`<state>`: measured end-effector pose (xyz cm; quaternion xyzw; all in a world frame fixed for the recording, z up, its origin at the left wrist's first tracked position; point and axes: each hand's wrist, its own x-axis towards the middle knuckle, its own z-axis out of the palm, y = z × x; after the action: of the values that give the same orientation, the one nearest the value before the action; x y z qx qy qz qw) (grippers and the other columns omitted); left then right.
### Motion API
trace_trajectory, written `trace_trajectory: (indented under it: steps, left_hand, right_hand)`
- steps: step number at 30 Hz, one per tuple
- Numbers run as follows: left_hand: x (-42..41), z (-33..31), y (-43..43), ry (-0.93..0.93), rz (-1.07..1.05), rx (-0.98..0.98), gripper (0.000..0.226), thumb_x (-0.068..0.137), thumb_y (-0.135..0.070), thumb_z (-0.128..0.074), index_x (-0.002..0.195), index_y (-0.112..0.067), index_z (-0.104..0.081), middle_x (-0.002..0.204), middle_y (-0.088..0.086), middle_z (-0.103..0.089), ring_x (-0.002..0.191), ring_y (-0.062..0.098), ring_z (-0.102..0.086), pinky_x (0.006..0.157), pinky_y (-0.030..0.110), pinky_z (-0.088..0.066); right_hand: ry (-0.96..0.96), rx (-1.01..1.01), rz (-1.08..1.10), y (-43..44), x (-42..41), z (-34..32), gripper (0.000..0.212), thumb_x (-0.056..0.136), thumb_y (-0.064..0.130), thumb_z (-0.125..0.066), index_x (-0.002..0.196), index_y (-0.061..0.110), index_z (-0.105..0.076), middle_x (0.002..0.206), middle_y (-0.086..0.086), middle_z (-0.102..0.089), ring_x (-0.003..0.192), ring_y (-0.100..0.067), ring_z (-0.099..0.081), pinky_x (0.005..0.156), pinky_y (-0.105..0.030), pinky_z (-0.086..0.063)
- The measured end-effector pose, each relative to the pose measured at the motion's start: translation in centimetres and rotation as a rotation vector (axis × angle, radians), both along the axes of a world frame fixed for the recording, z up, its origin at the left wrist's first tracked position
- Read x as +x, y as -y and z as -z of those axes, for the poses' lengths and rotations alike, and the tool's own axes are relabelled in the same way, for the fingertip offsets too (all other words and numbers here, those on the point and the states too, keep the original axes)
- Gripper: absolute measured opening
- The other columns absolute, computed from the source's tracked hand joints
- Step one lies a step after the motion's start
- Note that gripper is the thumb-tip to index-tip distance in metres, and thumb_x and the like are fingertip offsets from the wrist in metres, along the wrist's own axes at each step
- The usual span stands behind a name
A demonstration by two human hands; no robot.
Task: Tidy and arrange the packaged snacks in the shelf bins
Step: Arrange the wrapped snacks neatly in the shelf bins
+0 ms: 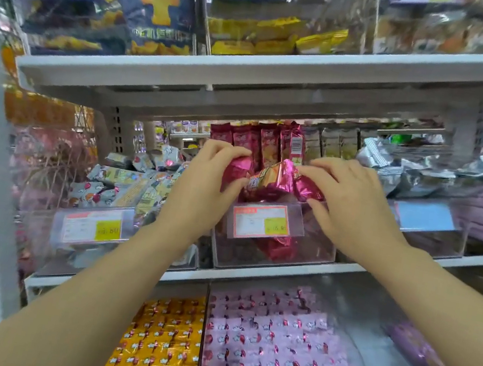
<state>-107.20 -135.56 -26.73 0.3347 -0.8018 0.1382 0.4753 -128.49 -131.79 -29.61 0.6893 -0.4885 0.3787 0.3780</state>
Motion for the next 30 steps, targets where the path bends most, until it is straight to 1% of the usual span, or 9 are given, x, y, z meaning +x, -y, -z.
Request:
trace_trajectory:
  steps: [4,11,15,17,19,21,23,26,30]
  left_hand:
    - [0.1,0.5,0.2,-0.073,0.030,-0.054,0.034,0.089,-0.007,-0.061,0.122,-0.015,-0.058,0.113,-0.012,-0.042,0.093,-0.009,-0.042,0.084,-0.002,-0.031]
    - [0.4,0.0,0.8,-0.151,0.053,-0.113,0.035,0.085,0.006,-0.059,0.114,-0.013,-0.062,0.126,-0.002,-0.036,0.097,-0.030,-0.034,0.082,-0.005,-0.028]
    - [0.6,-0.8,1.6,-0.106,-0.074,-0.007,0.037,0.091,-0.009,-0.057,0.124,-0.027,-0.057,0.135,-0.001,-0.040,0.091,-0.008,-0.048,0.089,0.014,-0.039]
    - [0.7,-0.8,1.9,-0.052,-0.202,-0.015,0.040,0.092,-0.016,-0.057,0.130,-0.030,-0.054,0.137,-0.001,-0.045,0.112,0.012,-0.048,0.101,0.034,-0.038]
    - [0.7,-0.9,2.0,-0.021,-0.262,-0.007,0.041,0.093,-0.017,-0.057,0.131,-0.030,-0.053,0.140,-0.001,-0.045,0.127,0.024,-0.040,0.105,0.041,-0.034]
    - [0.5,-1.0,2.1,-0.040,-0.194,0.017,0.038,0.092,-0.008,-0.057,0.124,-0.026,-0.058,0.141,0.002,-0.045,0.131,0.023,-0.039,0.108,0.036,-0.033]
    - [0.4,-1.2,2.1,-0.073,-0.133,0.023,0.038,0.088,0.006,-0.052,0.110,-0.023,-0.062,0.137,0.003,-0.046,0.129,0.019,-0.040,0.107,0.021,-0.028]
    - [0.3,-1.8,1.9,-0.066,-0.078,0.047,0.041,0.082,0.013,-0.048,0.094,-0.025,-0.057,0.124,-0.002,-0.051,0.109,0.005,-0.046,0.089,-0.005,-0.021]
    - [-0.2,-2.6,2.5,-0.003,-0.029,0.076,0.024,0.082,-0.009,-0.063,0.093,-0.030,-0.055,0.107,-0.008,-0.054,0.089,-0.001,-0.048,0.076,-0.003,-0.030]
  right_hand:
    - [-0.021,0.050,-0.012,0.0,0.0,-1.0,0.040,0.077,0.021,-0.075,0.116,0.021,-0.065,0.106,0.001,-0.063,0.100,-0.025,-0.053,0.092,-0.042,-0.035]
    - [-0.018,0.236,-0.092,0.0,0.9,-2.1,0.061,0.088,0.035,-0.060,0.144,0.034,-0.035,0.123,0.011,-0.055,0.119,-0.016,-0.044,0.111,-0.037,-0.020]
    - [-0.082,0.242,-0.054,0.3,1.2,-2.4,0.058,0.086,0.052,-0.058,0.139,0.040,-0.038,0.123,0.015,-0.059,0.120,-0.011,-0.045,0.113,-0.036,-0.016]
    - [-0.059,0.239,-0.059,0.5,1.2,-2.4,0.056,0.084,0.056,-0.058,0.134,0.039,-0.043,0.117,0.015,-0.061,0.114,-0.012,-0.047,0.108,-0.034,-0.024]
    - [-0.012,0.196,-0.068,0.6,1.5,-2.4,0.049,0.083,0.057,-0.058,0.126,0.034,-0.050,0.107,0.014,-0.062,0.106,-0.013,-0.052,0.100,-0.033,-0.029]
    - [0.053,0.147,-0.078,0.7,2.1,-2.7,0.043,0.085,0.056,-0.057,0.118,0.029,-0.054,0.099,0.013,-0.064,0.097,-0.013,-0.056,0.093,-0.032,-0.033]
    - [0.141,0.146,-0.080,1.0,2.6,-3.5,0.040,0.087,0.053,-0.056,0.116,0.026,-0.053,0.093,0.011,-0.064,0.088,-0.013,-0.058,0.083,-0.030,-0.035]
    - [0.247,0.211,-0.050,1.7,3.0,-5.0,0.037,0.091,0.042,-0.055,0.124,0.027,-0.047,0.092,0.008,-0.063,0.091,-0.018,-0.061,0.071,-0.030,-0.042]
    - [0.186,0.356,-0.024,2.8,3.4,-6.2,0.041,0.090,0.019,-0.051,0.128,0.033,-0.051,0.121,0.001,-0.055,0.106,-0.023,-0.056,0.083,-0.039,-0.050]
